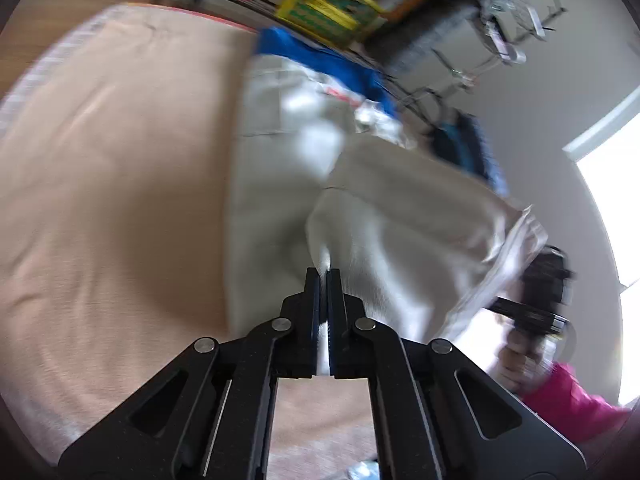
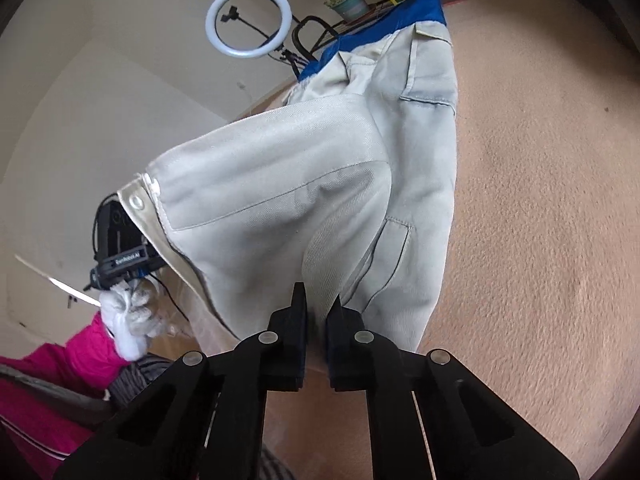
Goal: Fold large clothes
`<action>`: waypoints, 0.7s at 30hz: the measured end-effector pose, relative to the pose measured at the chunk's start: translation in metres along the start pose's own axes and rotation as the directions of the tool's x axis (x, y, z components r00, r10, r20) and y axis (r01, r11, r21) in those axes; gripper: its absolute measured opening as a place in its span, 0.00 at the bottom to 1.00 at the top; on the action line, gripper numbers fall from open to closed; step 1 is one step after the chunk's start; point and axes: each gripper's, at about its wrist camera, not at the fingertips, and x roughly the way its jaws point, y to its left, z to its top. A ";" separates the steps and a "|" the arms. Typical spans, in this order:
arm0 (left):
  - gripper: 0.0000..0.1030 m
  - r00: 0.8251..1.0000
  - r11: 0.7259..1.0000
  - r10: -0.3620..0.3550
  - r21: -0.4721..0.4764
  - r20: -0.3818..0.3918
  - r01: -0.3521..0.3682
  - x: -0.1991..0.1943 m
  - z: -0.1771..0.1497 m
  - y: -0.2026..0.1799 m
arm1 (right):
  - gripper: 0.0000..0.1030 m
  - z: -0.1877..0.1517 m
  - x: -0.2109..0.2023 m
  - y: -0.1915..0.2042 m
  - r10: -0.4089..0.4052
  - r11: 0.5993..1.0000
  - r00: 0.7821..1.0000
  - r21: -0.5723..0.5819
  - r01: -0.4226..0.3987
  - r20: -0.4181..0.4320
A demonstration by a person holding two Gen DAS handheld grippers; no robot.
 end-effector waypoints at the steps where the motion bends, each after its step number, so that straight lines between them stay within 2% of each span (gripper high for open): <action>1: 0.00 0.999 0.999 0.029 -0.027 -0.017 -0.030 0.007 0.000 0.007 | 0.06 0.000 0.002 -0.003 -0.013 1.000 1.000 0.024 0.013 0.009; 2: 0.00 0.997 0.996 0.057 -0.071 -0.043 -0.060 0.017 -0.002 0.017 | 0.05 0.000 0.006 -0.006 -0.040 0.999 0.999 0.036 0.040 0.007; 4: 0.01 0.994 0.991 0.066 -0.109 -0.083 -0.074 0.030 -0.007 0.027 | 0.05 0.001 0.018 -0.016 -0.102 0.991 0.994 0.085 0.104 -0.023; 6: 0.03 0.994 0.992 0.084 -0.088 -0.068 -0.090 0.026 -0.006 0.026 | 0.05 0.001 0.021 -0.017 -0.112 0.989 0.993 0.098 0.115 -0.035; 13: 0.03 0.991 0.991 0.130 -0.040 0.022 -0.129 -0.009 -0.001 0.015 | 0.07 0.008 0.020 0.001 -0.191 0.981 0.981 0.023 0.192 -0.035; 15: 0.03 0.991 0.992 0.124 0.002 0.046 -0.124 -0.019 -0.001 0.004 | 0.13 0.009 0.017 0.008 -0.270 0.962 0.962 -0.037 0.269 -0.029; 16: 0.03 0.991 0.992 0.124 0.027 0.051 -0.125 -0.020 -0.001 -0.001 | 0.14 0.008 0.012 0.017 -0.331 0.940 0.944 -0.084 0.330 -0.005; 18: 0.03 0.993 0.990 0.113 0.084 0.040 -0.116 -0.015 0.001 -0.016 | 0.15 0.009 0.009 0.030 -0.385 0.912 0.922 -0.133 0.388 0.045; 19: 0.03 0.992 0.987 0.122 0.099 0.031 -0.124 -0.014 0.000 -0.019 | 0.15 0.009 0.006 0.041 -0.427 0.885 0.900 -0.165 0.436 0.088; 20: 0.03 0.991 0.987 0.127 0.094 0.033 -0.129 -0.013 -0.001 -0.021 | 0.16 0.009 0.005 0.051 -0.443 0.866 0.888 -0.196 0.460 0.126; 21: 0.03 0.992 0.990 0.120 0.077 0.029 -0.122 -0.012 -0.001 -0.020 | 0.16 0.010 0.005 0.063 -0.430 0.856 0.890 -0.245 0.455 0.151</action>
